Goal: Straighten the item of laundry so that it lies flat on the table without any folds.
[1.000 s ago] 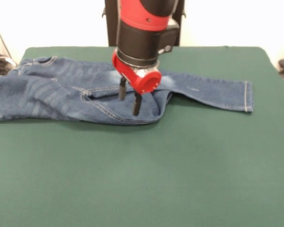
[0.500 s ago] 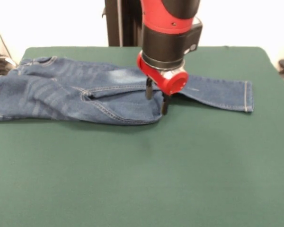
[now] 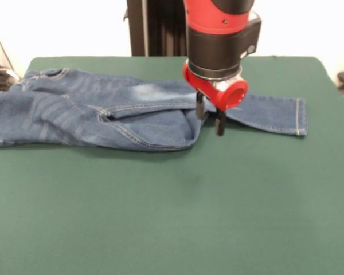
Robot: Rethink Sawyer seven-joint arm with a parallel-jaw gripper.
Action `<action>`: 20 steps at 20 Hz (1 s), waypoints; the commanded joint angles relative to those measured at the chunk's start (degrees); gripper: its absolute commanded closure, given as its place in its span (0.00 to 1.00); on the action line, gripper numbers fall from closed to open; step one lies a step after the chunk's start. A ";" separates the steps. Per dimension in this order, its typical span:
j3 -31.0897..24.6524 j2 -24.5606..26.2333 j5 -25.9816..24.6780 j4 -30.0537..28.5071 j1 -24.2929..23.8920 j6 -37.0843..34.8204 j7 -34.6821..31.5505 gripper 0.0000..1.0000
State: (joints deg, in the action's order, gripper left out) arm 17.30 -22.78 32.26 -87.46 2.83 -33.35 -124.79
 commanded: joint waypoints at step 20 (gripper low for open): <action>20.10 22.39 -17.80 15.49 21.82 2.07 -12.82 0.00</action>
State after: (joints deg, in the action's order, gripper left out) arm 35.19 -7.98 15.77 -78.56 23.83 -33.36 -124.79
